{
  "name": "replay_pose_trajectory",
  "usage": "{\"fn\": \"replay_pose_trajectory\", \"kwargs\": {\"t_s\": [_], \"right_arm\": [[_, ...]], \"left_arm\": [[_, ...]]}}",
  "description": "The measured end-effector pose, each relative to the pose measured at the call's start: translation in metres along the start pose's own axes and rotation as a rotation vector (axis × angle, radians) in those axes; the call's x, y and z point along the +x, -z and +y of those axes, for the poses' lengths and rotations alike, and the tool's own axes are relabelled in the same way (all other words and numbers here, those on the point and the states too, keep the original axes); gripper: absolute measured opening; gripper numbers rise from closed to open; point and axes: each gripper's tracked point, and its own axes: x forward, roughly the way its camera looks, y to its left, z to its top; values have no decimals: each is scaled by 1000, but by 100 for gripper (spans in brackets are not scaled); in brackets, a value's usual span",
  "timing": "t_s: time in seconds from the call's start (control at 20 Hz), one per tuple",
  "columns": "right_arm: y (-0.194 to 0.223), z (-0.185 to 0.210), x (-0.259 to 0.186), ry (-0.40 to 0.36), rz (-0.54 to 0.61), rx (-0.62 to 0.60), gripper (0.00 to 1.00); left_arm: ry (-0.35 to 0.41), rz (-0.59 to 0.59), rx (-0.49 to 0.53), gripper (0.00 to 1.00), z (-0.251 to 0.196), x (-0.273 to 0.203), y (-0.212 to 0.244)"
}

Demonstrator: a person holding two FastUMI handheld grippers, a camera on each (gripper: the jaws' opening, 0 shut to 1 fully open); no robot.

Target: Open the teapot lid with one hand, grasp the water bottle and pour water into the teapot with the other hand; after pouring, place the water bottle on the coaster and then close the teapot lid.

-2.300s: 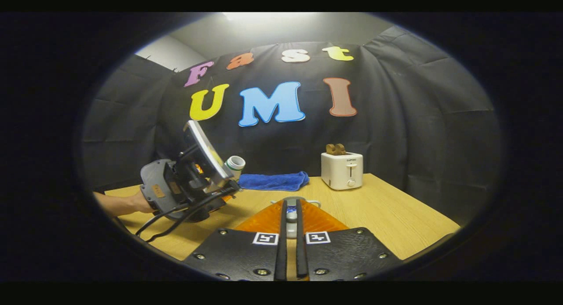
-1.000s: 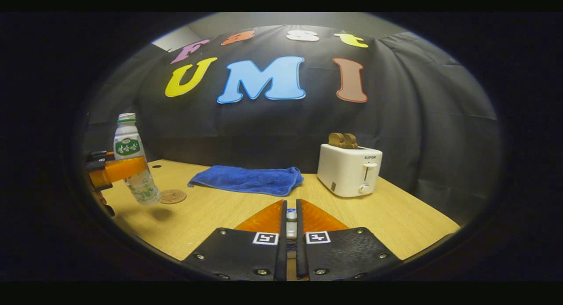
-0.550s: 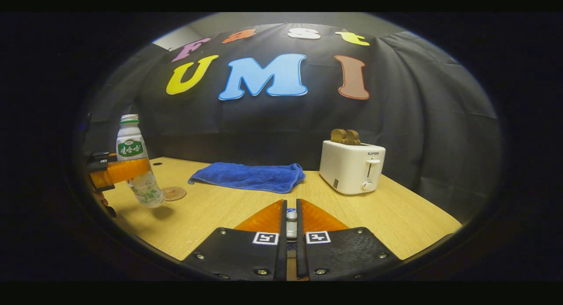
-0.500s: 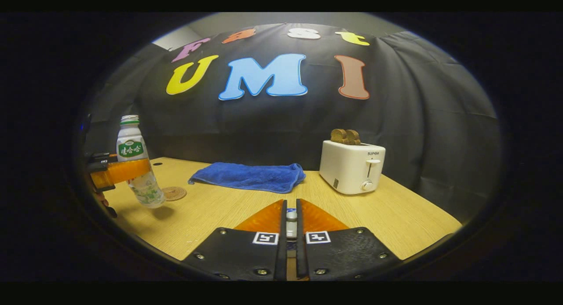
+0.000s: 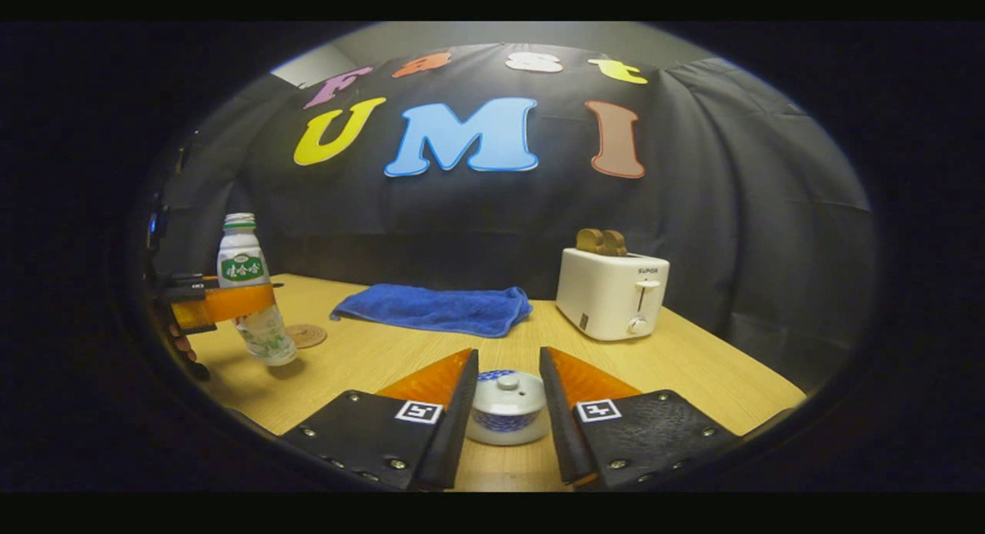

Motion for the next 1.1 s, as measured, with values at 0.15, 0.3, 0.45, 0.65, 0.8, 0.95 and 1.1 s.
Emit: {"fn": "replay_pose_trajectory", "kwargs": {"t_s": [0.15, 0.3, 0.45, 0.65, 0.8, 0.95, 1.1], "right_arm": [[-15, 1, -8, 2, -54, 12, 49], [-22, 4, -12, -17, -78, 22, 63], [-24, 7, -14, -25, -83, 14, 64], [-22, 7, -13, -25, -78, 15, 64], [-20, 6, -12, -20, -71, 10, 64], [-17, 8, -10, -26, -63, 13, 64], [-18, 9, -11, -26, -61, 14, 64]], "left_arm": [[-19, 13, 6, 82, 11, 13, 0], [-40, 31, 28, 82, 25, 27, 4], [-95, 24, 132, 82, 44, 40, 7], [-101, 14, 174, 76, 50, 61, 5], [-117, 17, 180, 82, 60, 78, 8], [-126, 16, 148, 82, 67, 87, 11], [-118, 25, 122, 80, 68, 84, 14]]}}
